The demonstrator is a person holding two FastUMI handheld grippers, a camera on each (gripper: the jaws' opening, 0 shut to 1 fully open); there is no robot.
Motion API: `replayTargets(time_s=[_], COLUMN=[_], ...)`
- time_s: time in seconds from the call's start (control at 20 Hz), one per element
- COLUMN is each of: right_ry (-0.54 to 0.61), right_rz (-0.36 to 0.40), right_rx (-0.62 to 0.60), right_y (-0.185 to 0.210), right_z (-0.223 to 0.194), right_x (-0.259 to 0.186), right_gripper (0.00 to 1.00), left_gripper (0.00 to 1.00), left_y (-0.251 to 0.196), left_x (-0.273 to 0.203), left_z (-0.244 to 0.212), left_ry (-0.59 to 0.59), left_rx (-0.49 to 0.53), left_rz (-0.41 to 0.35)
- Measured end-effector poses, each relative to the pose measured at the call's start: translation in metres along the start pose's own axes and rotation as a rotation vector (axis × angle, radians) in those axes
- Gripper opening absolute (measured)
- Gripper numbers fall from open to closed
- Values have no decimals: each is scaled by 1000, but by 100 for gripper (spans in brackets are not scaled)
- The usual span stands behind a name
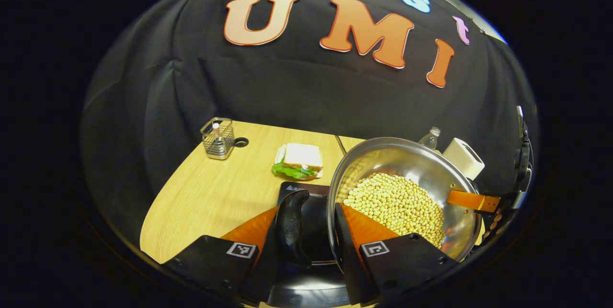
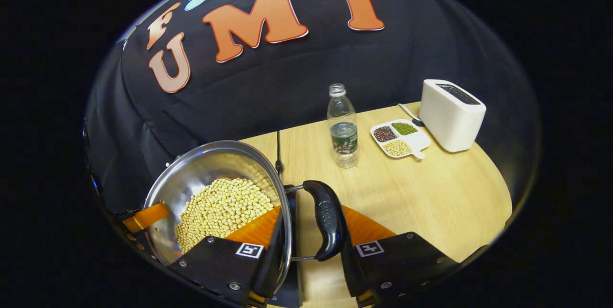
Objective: First push the handle of the pot to place it horizontally, then grasp the pot with both hands and set it on the induction cooktop.
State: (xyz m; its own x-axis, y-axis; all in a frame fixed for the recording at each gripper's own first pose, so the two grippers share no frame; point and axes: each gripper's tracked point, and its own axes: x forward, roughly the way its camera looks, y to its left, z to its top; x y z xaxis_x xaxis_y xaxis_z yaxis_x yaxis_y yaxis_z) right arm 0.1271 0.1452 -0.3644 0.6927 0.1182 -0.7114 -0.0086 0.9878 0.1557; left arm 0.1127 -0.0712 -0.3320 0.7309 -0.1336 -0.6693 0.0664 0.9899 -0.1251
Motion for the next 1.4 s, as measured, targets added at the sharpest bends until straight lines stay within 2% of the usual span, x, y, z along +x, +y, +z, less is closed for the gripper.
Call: replayTargets(time_s=[0.05, 0.1, 0.2, 0.25, 0.3, 0.35, 0.45, 0.5, 0.95, 1.15, 1.2, 1.25, 1.3, 1.35, 1.4], right_ry=[10, 20, 46, 57, 66, 71, 75, 76, 118, 132, 123, 95, 67, 42, 16], right_rz=[3, 6, 14, 16, 17, 15, 5, -2, -32, -29, -28, -25, -32, -37, -43], right_rx=[-3, -7, -13, -12, -13, -13, -20, -24, -23, -25, -35, -41, -45, -52, -64], right_y=[6, 11, 22, 26, 28, 30, 31, 31, 17, 17, 16, 15, 14, 13, 11], right_z=[-5, -10, -19, -24, -27, -31, -36, -38, -57, -61, -60, -51, -41, -31, -20], right_x=[4, 9, 16, 21, 25, 27, 31, 33, 44, 43, 38, 38, 31, 24, 14], right_gripper=[55, 55, 56, 56, 55, 55, 55, 56, 56, 58, 59, 63, 64, 71, 77], left_gripper=[63, 68, 63, 65, 63, 65, 63, 68, 63, 70, 68, 72, 72, 80, 98], left_y=[10, 19, 31, 37, 41, 40, 42, 46, 43, 46, 44, 44, 44, 44, 42], left_x=[1, 4, 12, 15, 19, 21, 25, 31, 56, 53, 50, 46, 44, 40, 33], left_z=[-2, -4, -13, -15, -20, -22, -28, -34, -55, -57, -55, -47, -37, -27, -16], left_ry=[7, 14, 25, 28, 32, 38, 60, 70, 129, 137, 130, 108, 77, 48, 17], left_rx=[2, 2, 1, 1, -1, -4, -14, -20, -33, -6, 0, 12, 30, 53, 78], left_rz=[9, 16, 29, 33, 35, 35, 32, 28, 3, 2, -3, 1, 1, 19, 36])
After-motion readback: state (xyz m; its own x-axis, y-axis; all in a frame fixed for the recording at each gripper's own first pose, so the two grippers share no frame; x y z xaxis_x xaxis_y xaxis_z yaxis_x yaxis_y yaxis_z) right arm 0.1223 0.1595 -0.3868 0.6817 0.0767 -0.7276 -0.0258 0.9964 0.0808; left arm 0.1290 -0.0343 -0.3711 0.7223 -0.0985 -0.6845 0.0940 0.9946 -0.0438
